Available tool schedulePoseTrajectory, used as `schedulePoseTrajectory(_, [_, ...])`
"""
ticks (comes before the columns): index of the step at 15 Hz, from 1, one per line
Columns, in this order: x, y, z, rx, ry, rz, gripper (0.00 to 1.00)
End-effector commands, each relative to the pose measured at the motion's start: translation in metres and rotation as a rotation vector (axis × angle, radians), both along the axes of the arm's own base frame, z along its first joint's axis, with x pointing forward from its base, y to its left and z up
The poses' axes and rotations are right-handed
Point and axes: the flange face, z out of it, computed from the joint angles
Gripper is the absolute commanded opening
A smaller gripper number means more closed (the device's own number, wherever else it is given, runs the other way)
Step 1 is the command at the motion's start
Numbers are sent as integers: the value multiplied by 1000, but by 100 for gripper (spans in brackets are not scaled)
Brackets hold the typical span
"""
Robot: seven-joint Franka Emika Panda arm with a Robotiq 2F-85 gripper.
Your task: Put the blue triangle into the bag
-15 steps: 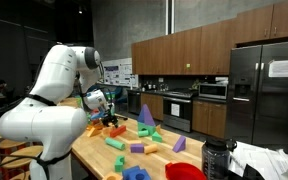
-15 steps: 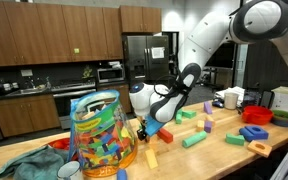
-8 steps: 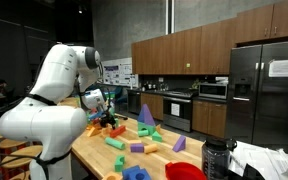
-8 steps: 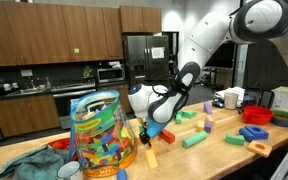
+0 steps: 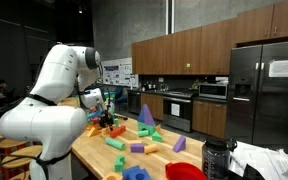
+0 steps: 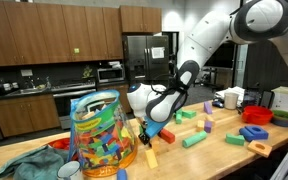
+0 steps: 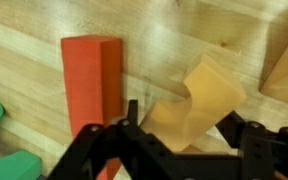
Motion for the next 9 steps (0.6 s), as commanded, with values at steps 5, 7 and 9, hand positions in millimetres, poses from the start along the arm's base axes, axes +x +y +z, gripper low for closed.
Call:
schedulePoseTrajectory(5, [-5, 5, -2, 10, 26, 17, 15])
schedulePoseTrajectory(7, [-3, 4, 2, 6, -17, 8, 2])
schedulePoseTrajectory(9, [1, 0, 12, 8, -66, -2, 6])
